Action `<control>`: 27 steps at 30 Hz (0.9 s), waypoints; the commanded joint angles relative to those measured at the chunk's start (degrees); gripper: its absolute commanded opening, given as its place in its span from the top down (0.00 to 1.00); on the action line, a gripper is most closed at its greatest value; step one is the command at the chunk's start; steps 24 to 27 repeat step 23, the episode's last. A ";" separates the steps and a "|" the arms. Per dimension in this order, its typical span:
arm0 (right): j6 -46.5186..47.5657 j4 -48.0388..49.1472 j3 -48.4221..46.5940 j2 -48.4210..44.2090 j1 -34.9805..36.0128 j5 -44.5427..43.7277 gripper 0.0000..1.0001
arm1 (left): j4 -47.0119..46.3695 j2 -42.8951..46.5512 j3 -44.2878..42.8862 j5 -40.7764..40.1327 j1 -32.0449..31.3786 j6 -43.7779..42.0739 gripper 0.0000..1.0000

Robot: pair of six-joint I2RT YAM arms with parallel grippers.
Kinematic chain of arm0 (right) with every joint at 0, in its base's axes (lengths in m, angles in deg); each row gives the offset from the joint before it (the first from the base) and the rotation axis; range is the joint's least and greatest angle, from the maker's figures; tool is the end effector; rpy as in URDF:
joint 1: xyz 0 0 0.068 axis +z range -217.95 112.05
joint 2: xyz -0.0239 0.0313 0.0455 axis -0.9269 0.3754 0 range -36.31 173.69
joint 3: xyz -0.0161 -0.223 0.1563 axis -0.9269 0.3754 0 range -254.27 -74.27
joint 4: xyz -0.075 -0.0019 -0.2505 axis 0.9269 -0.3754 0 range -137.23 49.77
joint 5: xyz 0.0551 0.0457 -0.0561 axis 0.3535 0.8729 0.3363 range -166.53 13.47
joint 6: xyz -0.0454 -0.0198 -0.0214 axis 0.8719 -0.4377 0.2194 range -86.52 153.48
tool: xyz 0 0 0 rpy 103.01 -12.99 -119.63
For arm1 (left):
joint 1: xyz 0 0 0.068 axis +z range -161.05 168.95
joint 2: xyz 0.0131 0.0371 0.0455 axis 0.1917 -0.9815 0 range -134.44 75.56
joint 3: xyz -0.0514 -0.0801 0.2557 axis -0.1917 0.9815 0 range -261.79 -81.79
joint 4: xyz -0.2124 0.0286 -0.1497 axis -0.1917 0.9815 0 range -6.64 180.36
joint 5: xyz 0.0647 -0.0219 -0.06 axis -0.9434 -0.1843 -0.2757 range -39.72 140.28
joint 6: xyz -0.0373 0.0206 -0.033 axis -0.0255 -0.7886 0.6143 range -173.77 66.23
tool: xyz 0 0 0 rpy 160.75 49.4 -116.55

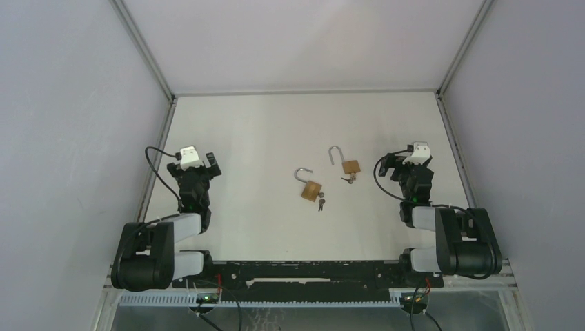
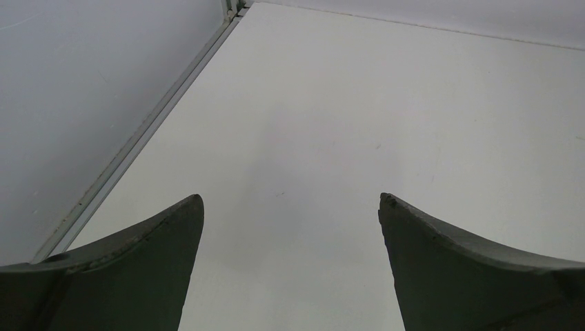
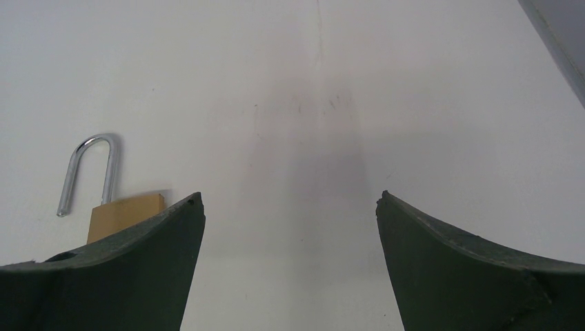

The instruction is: Unlock with the key

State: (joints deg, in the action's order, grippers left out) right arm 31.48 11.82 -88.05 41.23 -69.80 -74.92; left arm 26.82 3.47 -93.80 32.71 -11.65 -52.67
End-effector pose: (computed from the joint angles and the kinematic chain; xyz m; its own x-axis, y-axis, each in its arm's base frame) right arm 0.2325 -0.0065 0.1558 -0.2025 0.0415 -0.9784 0.0118 0.9991 0.0399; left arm 0.2208 0.0085 0.1756 -0.0563 -0.0177 -0.9983 -0.2924 0.9563 -0.0005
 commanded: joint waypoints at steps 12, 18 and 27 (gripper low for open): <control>-0.79 1.40 -1.38 0.17 -0.09 0.55 0.01 | -3.58 0.20 0.91 0.58 0.43 -0.07 0.00; -0.81 1.12 -1.55 0.24 -0.09 0.50 0.01 | -3.58 0.21 0.88 0.59 0.43 -0.05 0.00; -0.81 0.78 -1.78 0.33 -0.09 0.51 0.01 | -3.58 0.20 0.87 0.58 0.43 -0.05 0.00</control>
